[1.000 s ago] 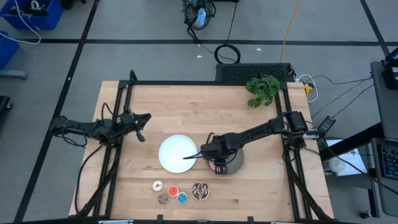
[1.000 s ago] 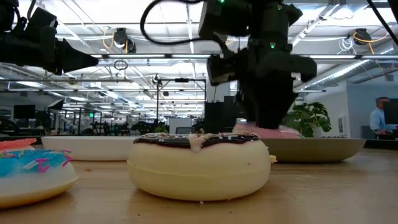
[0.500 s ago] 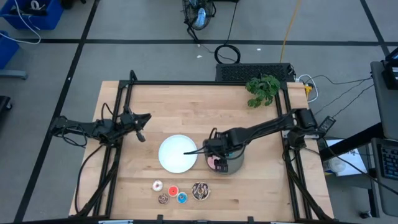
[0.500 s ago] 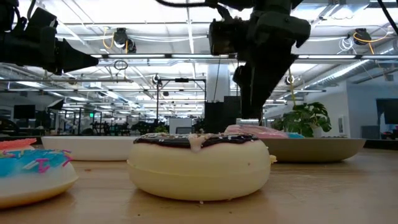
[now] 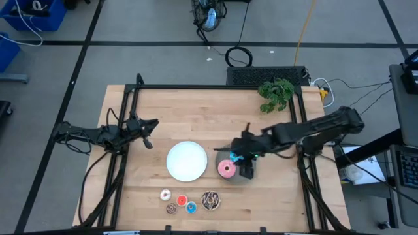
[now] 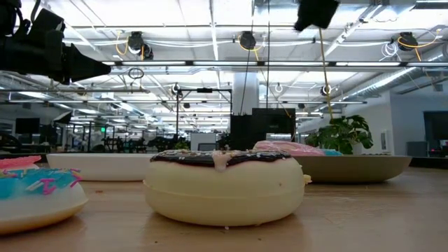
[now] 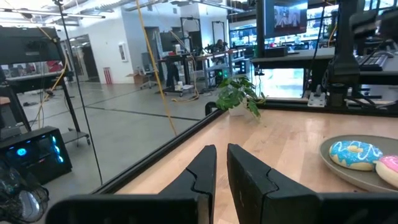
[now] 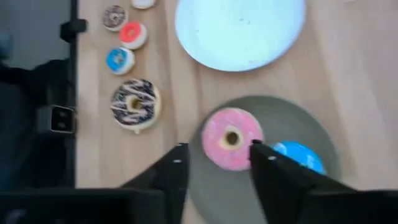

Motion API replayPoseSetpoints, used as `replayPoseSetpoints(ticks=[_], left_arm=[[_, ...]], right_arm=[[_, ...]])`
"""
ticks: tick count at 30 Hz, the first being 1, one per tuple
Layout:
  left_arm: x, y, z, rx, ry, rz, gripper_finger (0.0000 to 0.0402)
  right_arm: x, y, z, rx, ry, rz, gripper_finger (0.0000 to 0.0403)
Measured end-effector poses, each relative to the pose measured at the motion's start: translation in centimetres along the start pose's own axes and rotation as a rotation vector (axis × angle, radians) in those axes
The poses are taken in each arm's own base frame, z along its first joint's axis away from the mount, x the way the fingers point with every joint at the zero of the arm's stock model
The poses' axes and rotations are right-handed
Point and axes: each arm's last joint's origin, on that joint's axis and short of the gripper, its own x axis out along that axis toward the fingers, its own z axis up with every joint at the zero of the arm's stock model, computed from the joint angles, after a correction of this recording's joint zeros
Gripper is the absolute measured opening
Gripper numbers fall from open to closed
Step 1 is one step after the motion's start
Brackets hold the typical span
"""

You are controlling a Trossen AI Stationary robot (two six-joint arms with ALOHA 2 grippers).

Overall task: Pick & Place donuts
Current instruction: Put the large black donut on the gray plate

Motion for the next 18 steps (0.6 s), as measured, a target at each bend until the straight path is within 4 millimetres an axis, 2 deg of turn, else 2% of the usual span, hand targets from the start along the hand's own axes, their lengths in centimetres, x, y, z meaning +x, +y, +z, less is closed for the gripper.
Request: replayPoseSetpoints(ticks=[4, 5, 14, 18], left_arm=[[0.0, 0.0, 0.0, -0.005, 0.000, 0.000, 0.0047], [0.0, 0.0, 0.0, -0.005, 0.000, -0.001, 0.0047], [0.0, 0.0, 0.0, -0.005, 0.001, 0.008, 0.0047], [0.0, 0.0, 0.0, -0.005, 0.001, 0.010, 0.0047]], right_arm=[[-0.9, 1.5, -1.4, -0.061, -0.008, -0.080, 0.0026], [-0.9, 2.0, -1.7, -0.087, -0.013, -0.086, 0.0014], [2.3, 5.1, -2.8, -0.208, 0.026, -0.089, 0.0011], [3.4, 6.8, -2.5, -0.296, -0.080, -0.007, 0.0001]])
